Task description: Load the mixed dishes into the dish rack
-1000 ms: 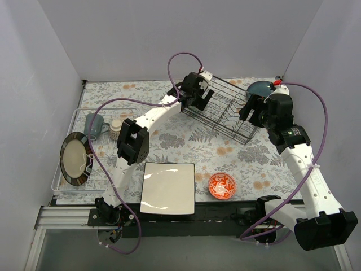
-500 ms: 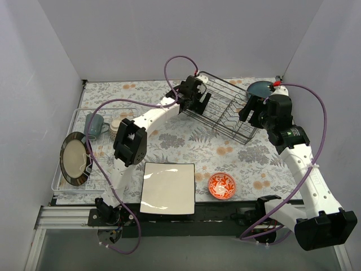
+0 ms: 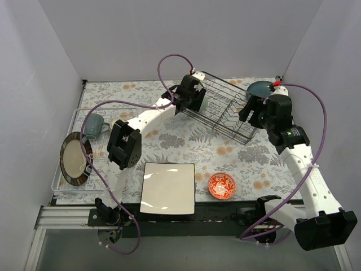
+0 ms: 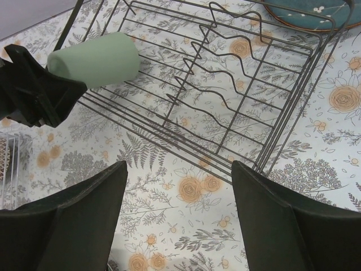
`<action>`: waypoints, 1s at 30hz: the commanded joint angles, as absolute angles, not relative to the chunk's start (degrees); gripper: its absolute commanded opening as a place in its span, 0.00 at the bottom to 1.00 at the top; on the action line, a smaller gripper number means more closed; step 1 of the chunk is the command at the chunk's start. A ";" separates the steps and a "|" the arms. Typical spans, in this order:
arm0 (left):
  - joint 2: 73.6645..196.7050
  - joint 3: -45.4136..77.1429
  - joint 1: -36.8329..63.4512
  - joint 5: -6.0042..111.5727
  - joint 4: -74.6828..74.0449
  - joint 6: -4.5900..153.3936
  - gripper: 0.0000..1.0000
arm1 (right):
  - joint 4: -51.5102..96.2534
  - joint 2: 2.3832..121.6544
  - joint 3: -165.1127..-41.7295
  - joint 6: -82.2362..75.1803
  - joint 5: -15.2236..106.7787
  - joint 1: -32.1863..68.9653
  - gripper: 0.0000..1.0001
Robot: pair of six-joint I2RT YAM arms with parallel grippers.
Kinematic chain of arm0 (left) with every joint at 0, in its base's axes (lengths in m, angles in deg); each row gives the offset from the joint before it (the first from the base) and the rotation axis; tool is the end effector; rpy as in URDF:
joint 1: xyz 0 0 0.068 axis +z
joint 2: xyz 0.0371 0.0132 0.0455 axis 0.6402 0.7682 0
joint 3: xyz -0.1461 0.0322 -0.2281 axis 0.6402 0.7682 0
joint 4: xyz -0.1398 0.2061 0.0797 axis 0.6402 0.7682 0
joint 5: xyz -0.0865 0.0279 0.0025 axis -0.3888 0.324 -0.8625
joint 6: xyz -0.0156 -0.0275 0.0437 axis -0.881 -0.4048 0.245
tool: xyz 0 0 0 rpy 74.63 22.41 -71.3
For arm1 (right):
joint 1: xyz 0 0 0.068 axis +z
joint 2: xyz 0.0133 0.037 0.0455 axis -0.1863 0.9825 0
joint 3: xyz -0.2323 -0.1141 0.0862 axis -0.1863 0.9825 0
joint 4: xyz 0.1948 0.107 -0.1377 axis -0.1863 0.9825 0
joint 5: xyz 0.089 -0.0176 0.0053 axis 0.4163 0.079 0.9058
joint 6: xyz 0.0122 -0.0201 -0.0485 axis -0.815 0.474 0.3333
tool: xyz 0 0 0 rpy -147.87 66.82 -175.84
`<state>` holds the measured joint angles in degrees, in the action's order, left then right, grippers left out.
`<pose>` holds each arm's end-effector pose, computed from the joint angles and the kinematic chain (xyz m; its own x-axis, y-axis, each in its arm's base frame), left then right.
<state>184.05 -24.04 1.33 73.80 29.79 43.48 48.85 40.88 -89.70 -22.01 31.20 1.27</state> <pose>0.3993 -0.3073 0.2684 -0.6933 -0.2906 -0.6594 0.0087 0.9117 -0.4108 0.2254 0.0435 0.3640 -0.4177 0.3448 -0.8406 0.0873 0.9362 0.3406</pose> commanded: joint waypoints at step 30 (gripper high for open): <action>183.53 -26.14 0.35 74.23 24.82 48.10 0.35 | 46.21 40.09 -88.34 -22.47 31.54 1.22 0.81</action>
<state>184.20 -27.86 0.63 73.89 26.63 47.63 48.67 40.88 -88.78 -22.03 31.28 1.27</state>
